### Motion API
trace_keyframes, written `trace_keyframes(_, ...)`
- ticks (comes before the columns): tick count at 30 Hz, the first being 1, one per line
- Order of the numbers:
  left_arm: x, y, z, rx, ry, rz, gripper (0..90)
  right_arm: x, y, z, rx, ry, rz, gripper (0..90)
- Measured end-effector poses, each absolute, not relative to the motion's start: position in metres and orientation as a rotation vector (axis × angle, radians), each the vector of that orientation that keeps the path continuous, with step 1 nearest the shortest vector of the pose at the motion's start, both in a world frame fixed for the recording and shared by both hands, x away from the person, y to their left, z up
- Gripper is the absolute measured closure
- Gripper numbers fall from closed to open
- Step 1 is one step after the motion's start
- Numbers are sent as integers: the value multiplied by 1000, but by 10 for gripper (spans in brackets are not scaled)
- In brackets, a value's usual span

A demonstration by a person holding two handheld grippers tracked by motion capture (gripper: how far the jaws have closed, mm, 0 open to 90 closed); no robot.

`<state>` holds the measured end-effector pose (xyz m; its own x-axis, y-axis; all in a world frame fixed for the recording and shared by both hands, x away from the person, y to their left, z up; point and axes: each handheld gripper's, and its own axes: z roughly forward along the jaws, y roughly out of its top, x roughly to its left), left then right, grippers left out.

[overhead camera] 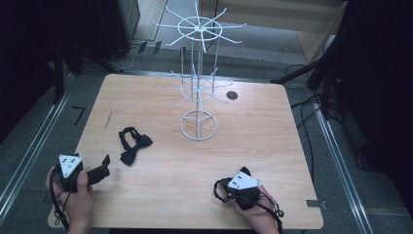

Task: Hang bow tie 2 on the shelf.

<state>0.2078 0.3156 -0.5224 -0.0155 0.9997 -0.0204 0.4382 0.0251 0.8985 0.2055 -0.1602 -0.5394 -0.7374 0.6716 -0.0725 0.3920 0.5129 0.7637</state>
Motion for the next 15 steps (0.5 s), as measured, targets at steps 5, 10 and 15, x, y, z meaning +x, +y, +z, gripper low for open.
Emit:
trace_keyframes(5,208,316,-522,1511,1555,949,23,206,-165,-535,905,2357,1116,900)
trace_keyframes(10,208,316,-522,1510,1555,950,22,204,-173,-523,960,2265,1185,900)
trace_keyframes(15,208,316,-522,1510,1556,950,23,202,-180,-512,1001,2171,1260,900)
